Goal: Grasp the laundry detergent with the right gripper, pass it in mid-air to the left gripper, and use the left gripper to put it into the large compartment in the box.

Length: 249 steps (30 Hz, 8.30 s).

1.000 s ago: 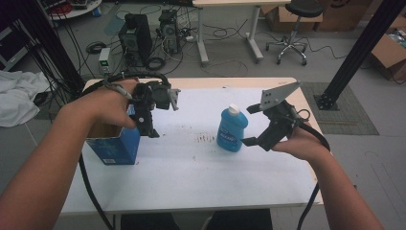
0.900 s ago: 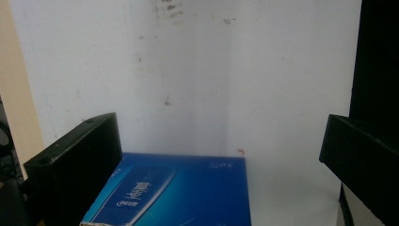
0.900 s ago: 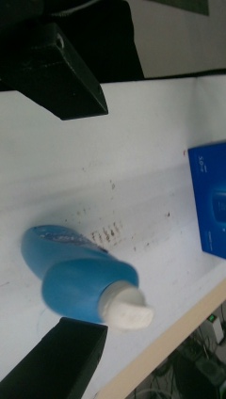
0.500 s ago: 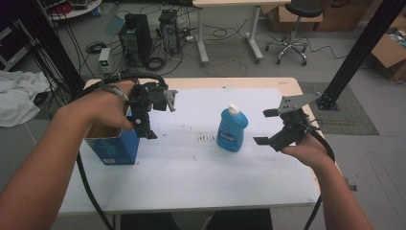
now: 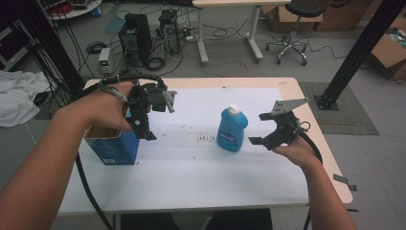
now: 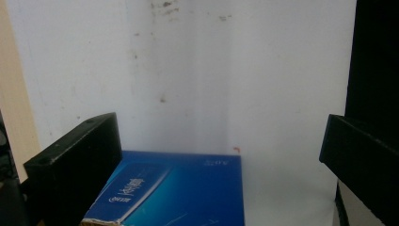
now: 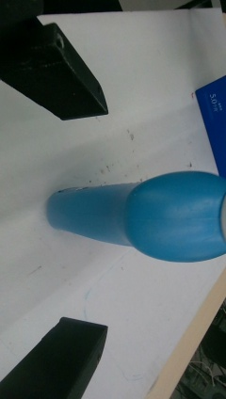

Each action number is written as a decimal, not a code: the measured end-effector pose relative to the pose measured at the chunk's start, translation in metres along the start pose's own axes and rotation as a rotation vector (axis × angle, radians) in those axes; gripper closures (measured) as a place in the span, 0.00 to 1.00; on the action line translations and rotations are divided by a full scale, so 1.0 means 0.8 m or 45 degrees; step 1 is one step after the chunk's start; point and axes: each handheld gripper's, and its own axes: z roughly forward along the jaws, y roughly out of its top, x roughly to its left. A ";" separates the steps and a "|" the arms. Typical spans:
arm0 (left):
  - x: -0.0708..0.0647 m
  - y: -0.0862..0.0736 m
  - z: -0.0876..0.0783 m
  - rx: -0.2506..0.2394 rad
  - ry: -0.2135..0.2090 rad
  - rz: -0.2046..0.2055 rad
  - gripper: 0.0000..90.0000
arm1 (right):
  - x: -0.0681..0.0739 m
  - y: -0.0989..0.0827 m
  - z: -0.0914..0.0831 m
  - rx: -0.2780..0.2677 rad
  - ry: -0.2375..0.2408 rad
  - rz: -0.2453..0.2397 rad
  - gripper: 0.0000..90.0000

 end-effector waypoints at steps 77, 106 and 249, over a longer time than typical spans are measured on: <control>-0.011 0.003 0.007 -0.003 0.019 0.016 0.00 | -0.004 -0.028 0.123 -0.215 0.013 0.029 0.00; -0.011 0.005 0.009 0.000 0.025 0.018 0.00 | -0.006 -0.033 0.123 -0.254 0.015 0.034 0.16; -0.042 0.085 0.054 0.134 -0.079 0.068 0.05 | 0.148 0.084 0.191 -0.233 0.541 -0.386 0.52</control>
